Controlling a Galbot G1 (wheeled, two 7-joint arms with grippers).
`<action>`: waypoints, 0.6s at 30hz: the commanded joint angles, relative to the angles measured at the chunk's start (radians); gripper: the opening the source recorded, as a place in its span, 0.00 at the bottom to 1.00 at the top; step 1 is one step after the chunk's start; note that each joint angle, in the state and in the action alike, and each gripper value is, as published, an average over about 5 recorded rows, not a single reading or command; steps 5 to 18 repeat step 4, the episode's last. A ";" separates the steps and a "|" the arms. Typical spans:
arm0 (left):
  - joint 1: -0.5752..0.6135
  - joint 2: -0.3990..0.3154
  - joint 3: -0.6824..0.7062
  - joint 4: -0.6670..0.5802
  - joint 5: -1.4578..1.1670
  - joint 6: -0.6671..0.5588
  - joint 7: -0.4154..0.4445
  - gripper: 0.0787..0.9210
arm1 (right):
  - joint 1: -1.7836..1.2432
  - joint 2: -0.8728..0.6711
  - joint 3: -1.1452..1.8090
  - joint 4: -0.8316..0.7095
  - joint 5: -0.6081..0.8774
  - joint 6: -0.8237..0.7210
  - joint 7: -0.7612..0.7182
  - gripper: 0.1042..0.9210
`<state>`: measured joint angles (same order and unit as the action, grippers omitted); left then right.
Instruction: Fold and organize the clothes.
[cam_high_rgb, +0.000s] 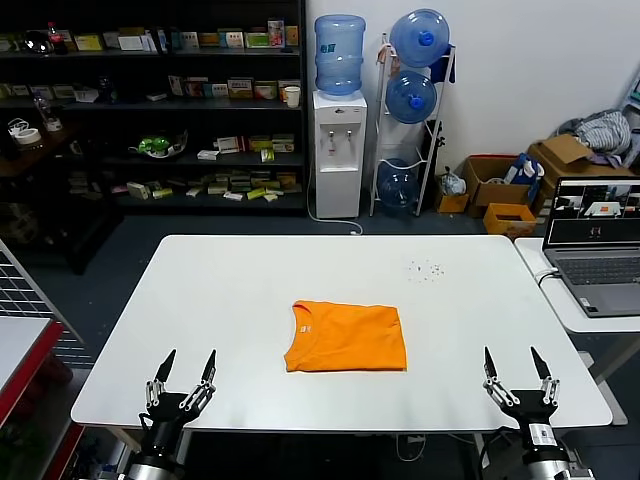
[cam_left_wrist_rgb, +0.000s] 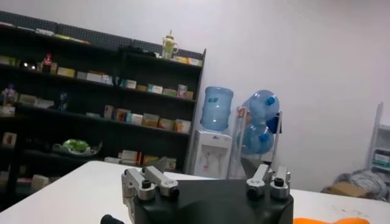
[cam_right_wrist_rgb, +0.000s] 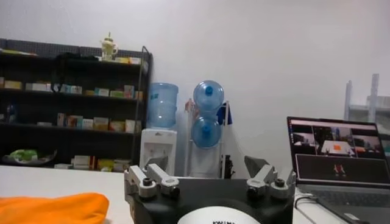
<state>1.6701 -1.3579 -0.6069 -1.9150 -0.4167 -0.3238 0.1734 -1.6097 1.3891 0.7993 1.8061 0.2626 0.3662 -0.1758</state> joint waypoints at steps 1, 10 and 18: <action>-0.002 -0.001 -0.001 0.001 -0.001 0.000 0.000 0.88 | 0.001 0.001 0.000 0.000 0.002 -0.001 0.002 0.88; -0.003 -0.001 -0.001 0.002 -0.001 0.000 0.000 0.88 | 0.001 0.001 0.000 0.000 0.002 0.000 0.002 0.88; -0.003 -0.001 -0.001 0.002 -0.001 0.000 0.000 0.88 | 0.001 0.001 0.000 0.000 0.002 0.000 0.002 0.88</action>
